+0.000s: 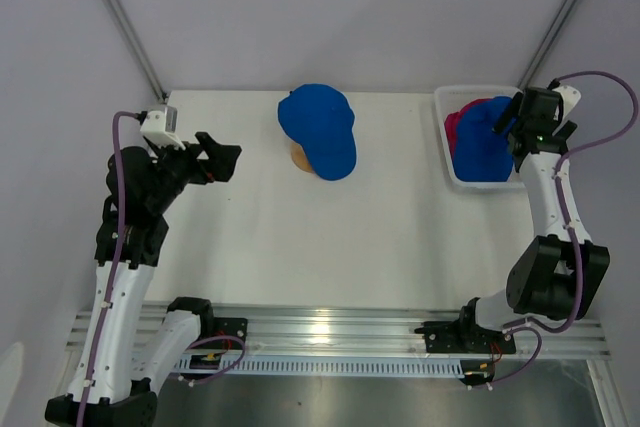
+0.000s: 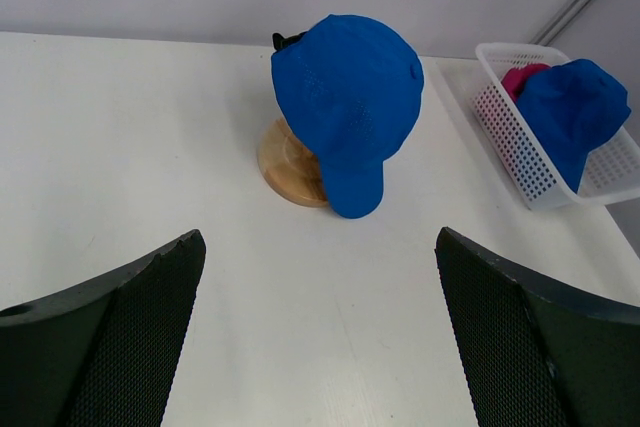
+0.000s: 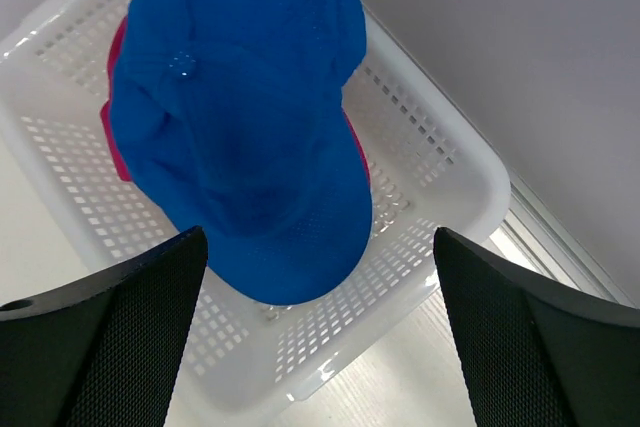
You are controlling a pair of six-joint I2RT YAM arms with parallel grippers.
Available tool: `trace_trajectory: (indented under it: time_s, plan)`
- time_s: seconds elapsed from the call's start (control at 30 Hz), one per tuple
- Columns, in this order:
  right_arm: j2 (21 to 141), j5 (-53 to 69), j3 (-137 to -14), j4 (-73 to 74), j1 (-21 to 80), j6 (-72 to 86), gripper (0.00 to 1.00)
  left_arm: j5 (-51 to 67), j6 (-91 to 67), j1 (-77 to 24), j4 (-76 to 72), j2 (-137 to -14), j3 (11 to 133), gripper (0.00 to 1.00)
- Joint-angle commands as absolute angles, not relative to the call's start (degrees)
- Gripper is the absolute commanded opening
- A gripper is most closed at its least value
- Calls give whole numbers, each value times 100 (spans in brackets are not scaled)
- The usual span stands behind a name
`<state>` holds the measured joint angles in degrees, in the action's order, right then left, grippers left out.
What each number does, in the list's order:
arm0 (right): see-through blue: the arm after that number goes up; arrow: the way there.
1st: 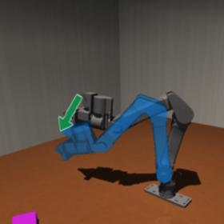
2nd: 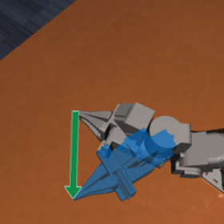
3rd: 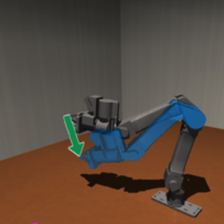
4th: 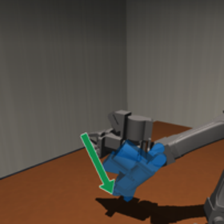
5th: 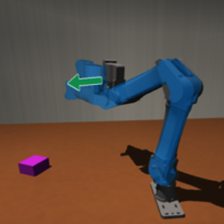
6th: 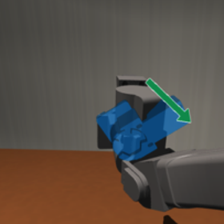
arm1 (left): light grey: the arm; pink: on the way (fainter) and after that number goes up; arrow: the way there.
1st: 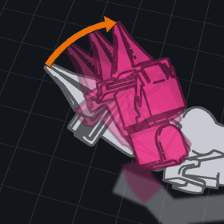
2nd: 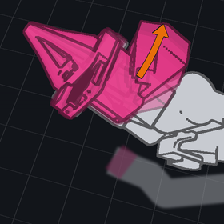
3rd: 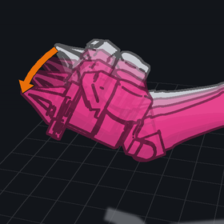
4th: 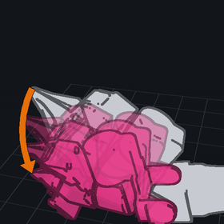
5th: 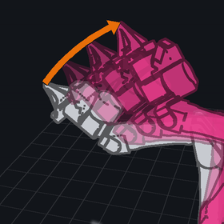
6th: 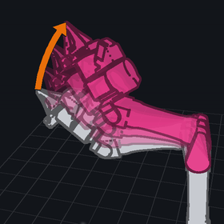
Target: Stack the hats
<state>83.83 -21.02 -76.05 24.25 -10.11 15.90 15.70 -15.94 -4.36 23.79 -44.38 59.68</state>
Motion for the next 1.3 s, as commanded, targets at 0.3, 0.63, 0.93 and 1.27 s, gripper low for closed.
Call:
trace_trajectory:
  time_s: [0.3,0.63,0.93,1.27]
  plan:
    - [9597,-1661,-8103,1363,-835,1284,91,1547,-1398,-369,2548,-4631,6258,100]
    - [10266,-1872,-8753,1204,-791,967,15,1591,-1362,-360,2610,-4773,6319,99]
    - [9354,-1304,-9158,1564,-423,423,0,1837,-1362,-343,2558,-4895,6302,100]
    - [8963,1218,-10756,2056,1238,-721,0,1960,-1380,-343,2531,-4843,6293,99]
